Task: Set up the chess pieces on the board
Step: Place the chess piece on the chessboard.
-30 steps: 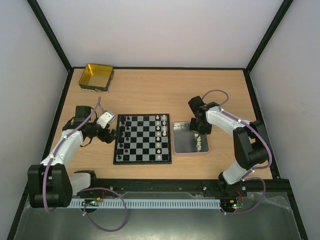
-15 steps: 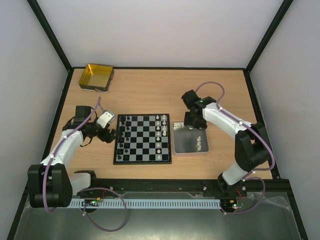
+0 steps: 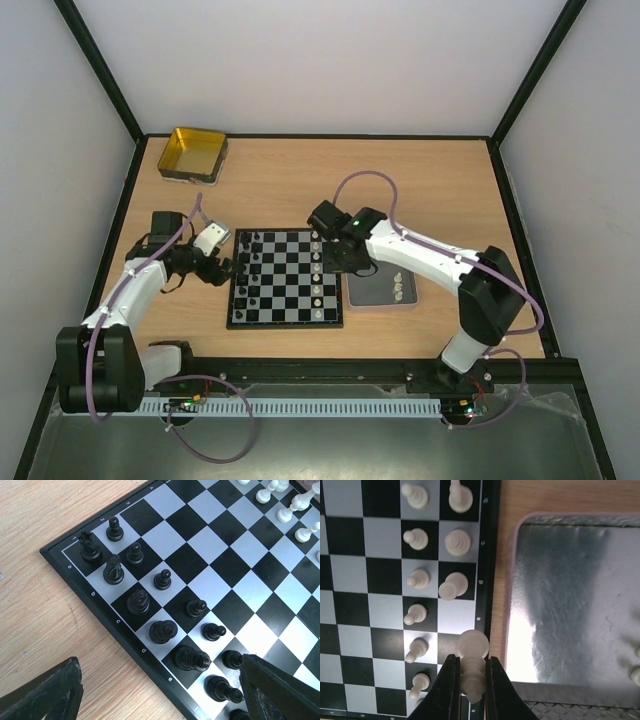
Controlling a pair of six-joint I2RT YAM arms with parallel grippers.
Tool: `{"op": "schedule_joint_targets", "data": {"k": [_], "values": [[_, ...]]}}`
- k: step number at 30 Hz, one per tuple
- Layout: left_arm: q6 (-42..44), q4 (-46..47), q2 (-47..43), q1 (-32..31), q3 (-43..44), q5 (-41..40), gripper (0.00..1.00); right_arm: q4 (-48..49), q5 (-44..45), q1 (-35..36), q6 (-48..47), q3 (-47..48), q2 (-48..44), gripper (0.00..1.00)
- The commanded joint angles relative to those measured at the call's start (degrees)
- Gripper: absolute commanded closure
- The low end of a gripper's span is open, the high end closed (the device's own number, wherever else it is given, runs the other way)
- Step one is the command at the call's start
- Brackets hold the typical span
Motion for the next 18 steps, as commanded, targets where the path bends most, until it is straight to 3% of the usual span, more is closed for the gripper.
{"op": "schedule_joint_targets", "data": {"k": [1, 18], "values": [[-0.2, 0.2, 0.2, -0.2, -0.8, 0.7, 0.14, -1.8, 0.9, 2.4, 2.5, 0.9, 2.6, 0.98], [-0.4, 0.3, 0.1, -0.2, -0.8, 0.7, 0.14, 3.6, -0.9, 3.6, 4.0, -1.0, 5.9, 0.98]]}}
